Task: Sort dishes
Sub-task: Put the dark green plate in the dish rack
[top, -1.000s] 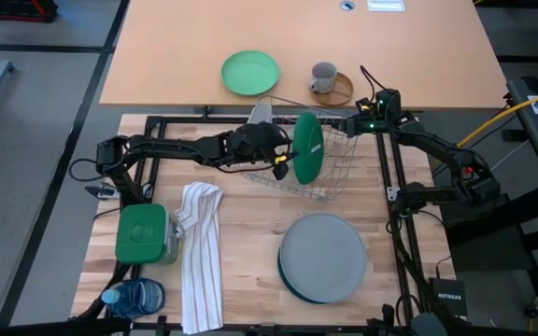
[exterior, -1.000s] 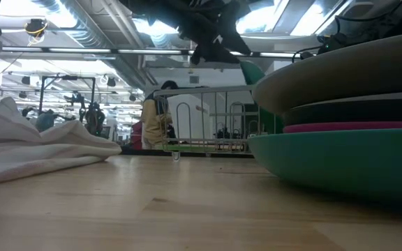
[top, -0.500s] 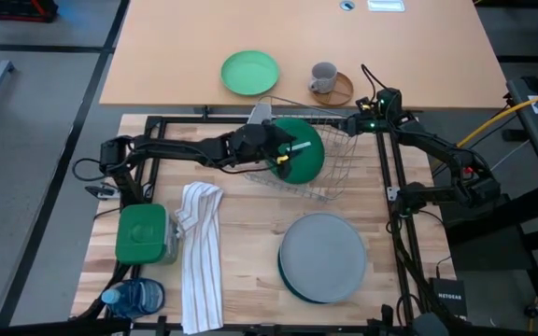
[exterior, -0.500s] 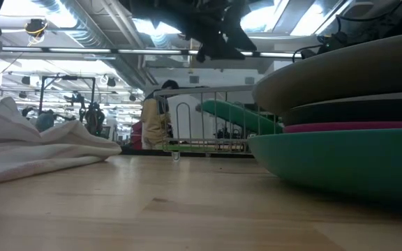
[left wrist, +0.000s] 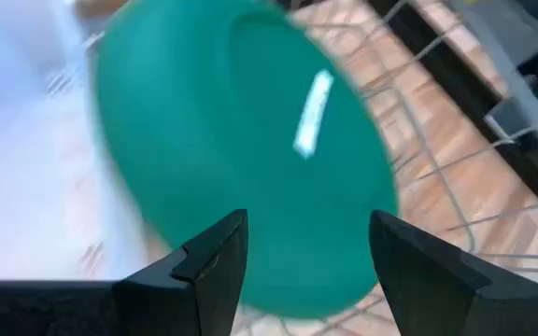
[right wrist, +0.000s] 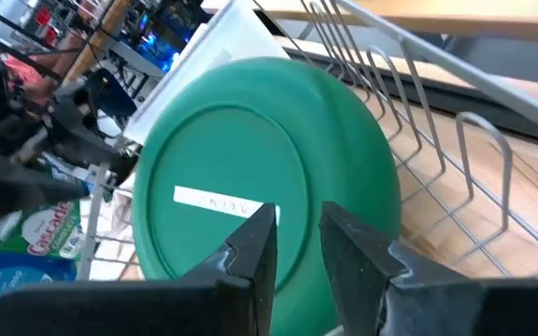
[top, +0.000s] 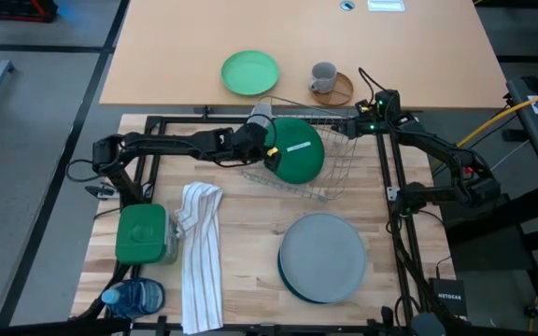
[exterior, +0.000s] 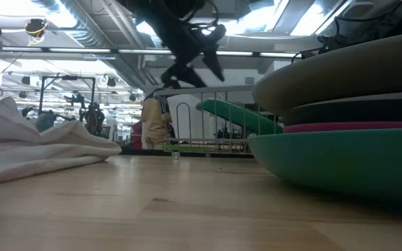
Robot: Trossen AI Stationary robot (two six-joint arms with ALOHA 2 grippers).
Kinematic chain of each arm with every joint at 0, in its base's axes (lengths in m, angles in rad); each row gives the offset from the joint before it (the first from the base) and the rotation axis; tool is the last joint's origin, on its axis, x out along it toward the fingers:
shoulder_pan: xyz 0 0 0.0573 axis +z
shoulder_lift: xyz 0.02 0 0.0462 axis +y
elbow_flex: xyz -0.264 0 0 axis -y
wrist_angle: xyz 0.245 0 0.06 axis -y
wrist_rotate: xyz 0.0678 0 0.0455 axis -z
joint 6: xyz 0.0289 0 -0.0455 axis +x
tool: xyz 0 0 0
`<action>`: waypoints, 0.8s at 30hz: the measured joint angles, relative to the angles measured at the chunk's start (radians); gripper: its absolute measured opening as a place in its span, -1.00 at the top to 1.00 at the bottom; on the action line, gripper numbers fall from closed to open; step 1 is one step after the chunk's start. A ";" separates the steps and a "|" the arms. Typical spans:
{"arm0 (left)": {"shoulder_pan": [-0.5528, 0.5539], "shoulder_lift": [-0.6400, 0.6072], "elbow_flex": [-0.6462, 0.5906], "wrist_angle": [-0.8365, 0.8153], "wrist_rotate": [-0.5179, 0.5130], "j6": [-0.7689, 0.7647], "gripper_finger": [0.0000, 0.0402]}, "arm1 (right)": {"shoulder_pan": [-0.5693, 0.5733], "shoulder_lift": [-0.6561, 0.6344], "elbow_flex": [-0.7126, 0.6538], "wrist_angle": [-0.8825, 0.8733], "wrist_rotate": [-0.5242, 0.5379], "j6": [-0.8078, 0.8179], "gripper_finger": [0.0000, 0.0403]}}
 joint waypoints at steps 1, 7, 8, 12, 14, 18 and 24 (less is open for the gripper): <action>0.000 -0.007 0.000 -0.017 0.000 -0.020 -0.05 | 0.000 0.000 0.000 -0.007 0.000 -0.006 0.56; -0.011 -0.026 0.000 -0.103 0.004 -0.108 -0.05 | 0.000 0.000 0.000 -0.009 0.001 -0.008 0.56; -0.013 -0.026 0.000 -0.122 0.004 -0.134 -0.05 | 0.000 0.000 0.000 -0.011 0.001 -0.009 0.56; -0.012 -0.018 0.000 -0.188 0.004 -0.200 -0.05 | 0.000 0.000 0.000 -0.010 0.002 -0.009 0.56; -0.010 -0.007 0.000 -0.197 0.003 -0.214 -0.05 | 0.000 0.000 0.000 -0.009 0.001 -0.009 0.56; -0.006 0.022 0.000 -0.158 0.004 -0.211 -0.05 | 0.001 0.000 0.000 -0.008 0.001 -0.008 0.56; -0.003 0.056 -0.001 -0.071 0.000 -0.189 -0.05 | 0.001 0.000 0.000 -0.009 0.002 -0.008 0.56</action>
